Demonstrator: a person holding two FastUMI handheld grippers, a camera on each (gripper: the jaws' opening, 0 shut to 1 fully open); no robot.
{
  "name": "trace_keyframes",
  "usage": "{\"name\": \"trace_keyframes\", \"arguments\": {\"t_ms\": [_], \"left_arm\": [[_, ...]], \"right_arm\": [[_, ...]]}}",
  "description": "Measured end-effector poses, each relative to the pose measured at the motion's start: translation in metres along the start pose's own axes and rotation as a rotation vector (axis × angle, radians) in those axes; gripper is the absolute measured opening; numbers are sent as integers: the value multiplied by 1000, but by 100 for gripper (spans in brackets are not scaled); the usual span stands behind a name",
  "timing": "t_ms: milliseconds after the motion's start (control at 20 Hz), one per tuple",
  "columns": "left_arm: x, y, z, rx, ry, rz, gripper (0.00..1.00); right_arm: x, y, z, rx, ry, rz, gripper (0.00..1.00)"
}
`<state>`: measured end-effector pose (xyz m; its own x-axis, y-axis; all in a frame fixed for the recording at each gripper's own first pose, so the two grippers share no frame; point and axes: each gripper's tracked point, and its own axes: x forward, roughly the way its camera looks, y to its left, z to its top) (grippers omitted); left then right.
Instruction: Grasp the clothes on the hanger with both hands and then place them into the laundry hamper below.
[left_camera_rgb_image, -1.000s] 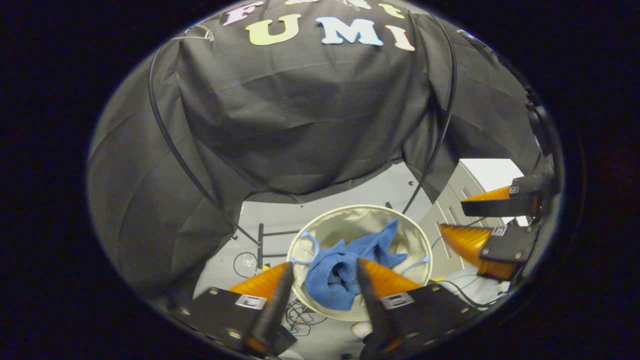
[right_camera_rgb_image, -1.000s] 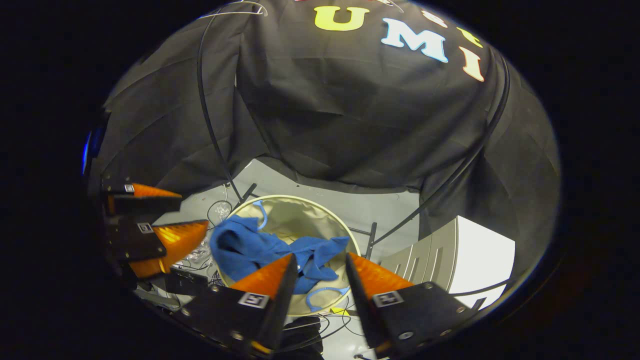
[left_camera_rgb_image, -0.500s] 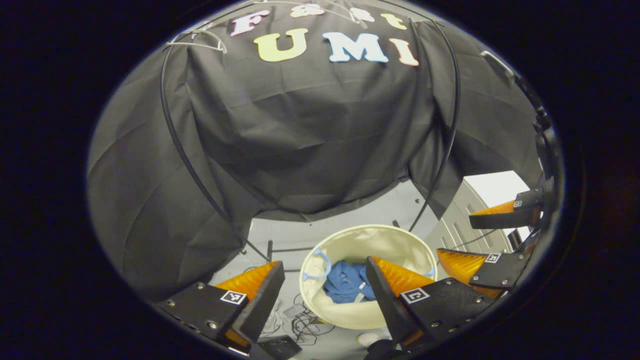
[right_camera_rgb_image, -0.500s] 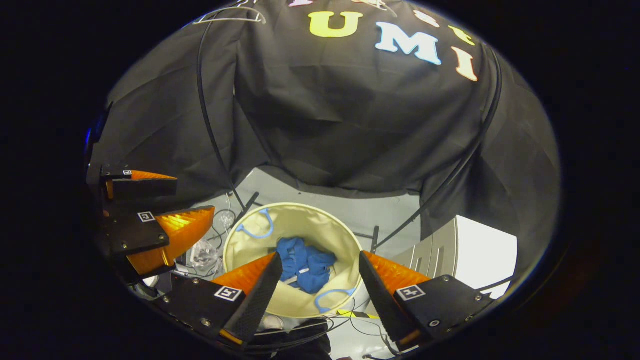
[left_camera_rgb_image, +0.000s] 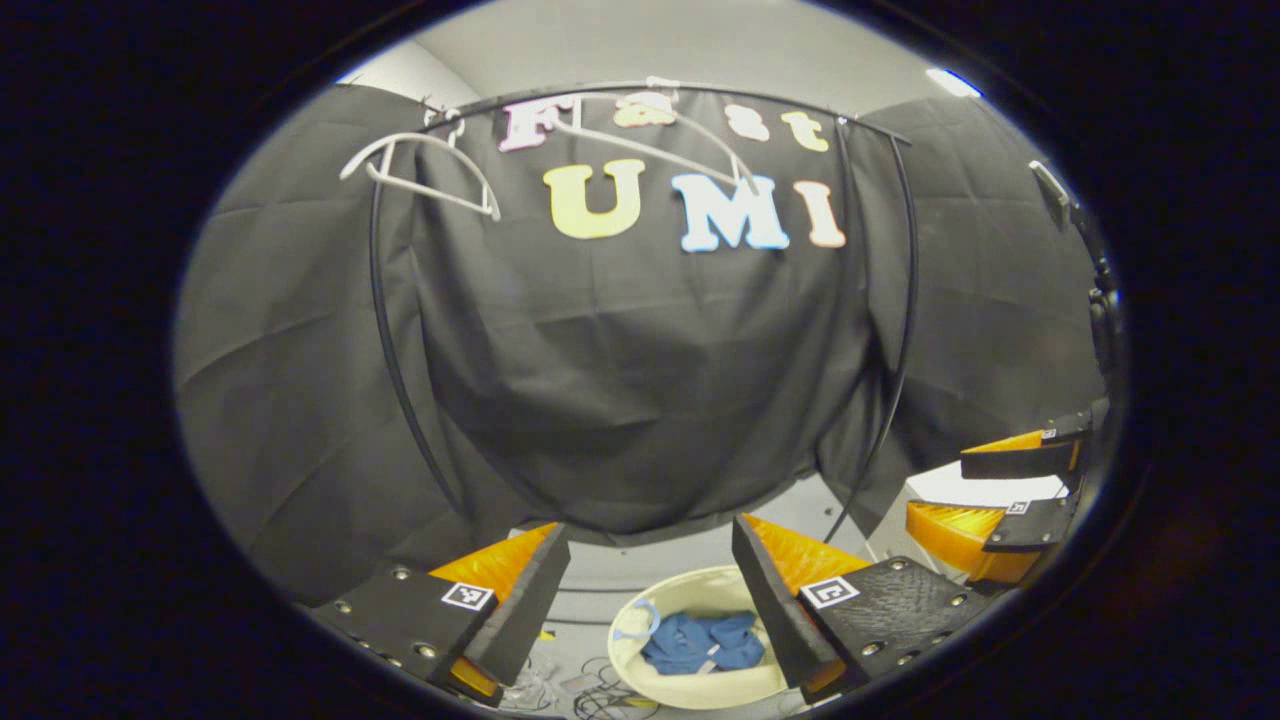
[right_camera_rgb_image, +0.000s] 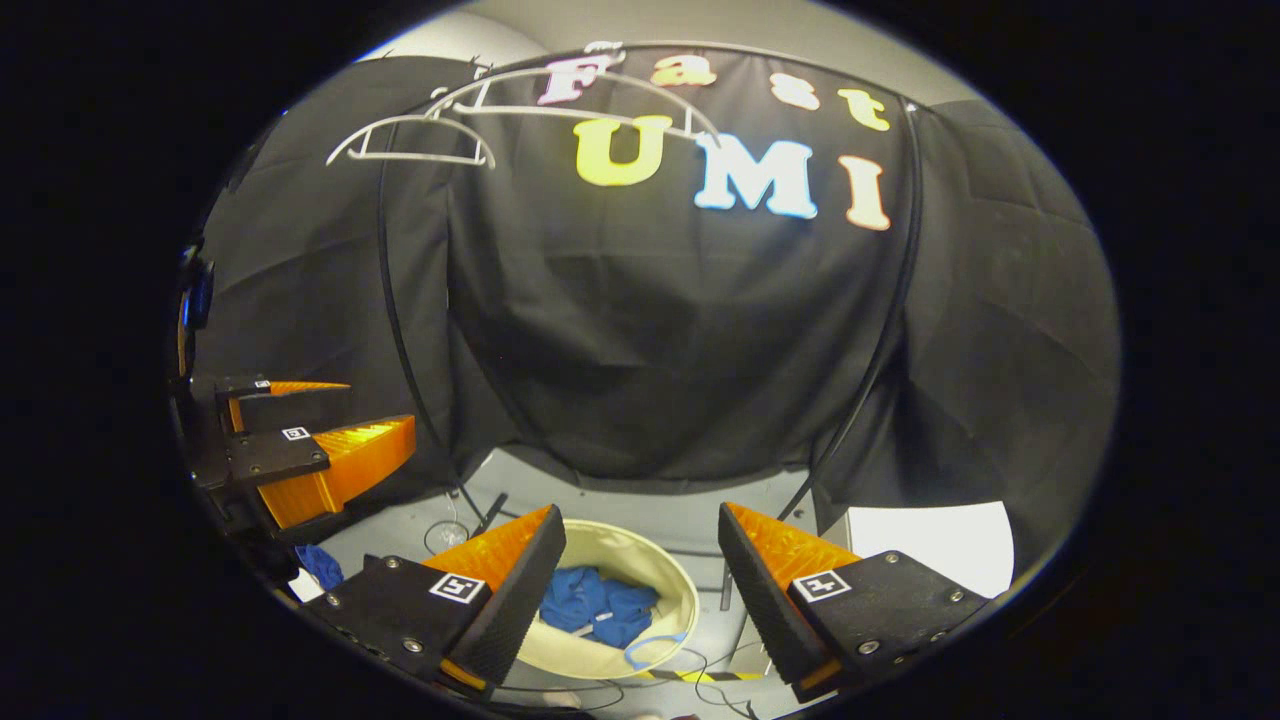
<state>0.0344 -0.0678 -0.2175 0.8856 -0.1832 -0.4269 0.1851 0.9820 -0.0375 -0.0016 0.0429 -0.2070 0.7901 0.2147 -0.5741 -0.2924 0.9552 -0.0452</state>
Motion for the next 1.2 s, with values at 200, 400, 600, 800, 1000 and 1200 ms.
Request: {"name": "trace_keyframes", "arguments": {"t_ms": [200, 400, 600, 800, 1000, 1200], "left_arm": [[-35, -3, 81, 5, -153, 12, 100], [-91, -14, 128, 13, -261, 25, 100], [-148, -20, 164, 22, -334, 49, 99], [-204, -27, 177, 28, -386, 78, 99], [-235, -34, 181, 26, -428, 103, 99], [-260, -28, 182, 18, -453, 144, 99]], "right_arm": [[-44, -26, 51, 21, -153, -35, 95], [-86, -48, 83, 21, -262, -65, 96], [-128, -66, 102, 27, -367, -73, 96], [-164, -73, 109, 17, -427, -86, 95], [-201, -80, 108, 6, -483, -111, 95], [-217, -88, 104, 60, -510, -129, 96]]}}
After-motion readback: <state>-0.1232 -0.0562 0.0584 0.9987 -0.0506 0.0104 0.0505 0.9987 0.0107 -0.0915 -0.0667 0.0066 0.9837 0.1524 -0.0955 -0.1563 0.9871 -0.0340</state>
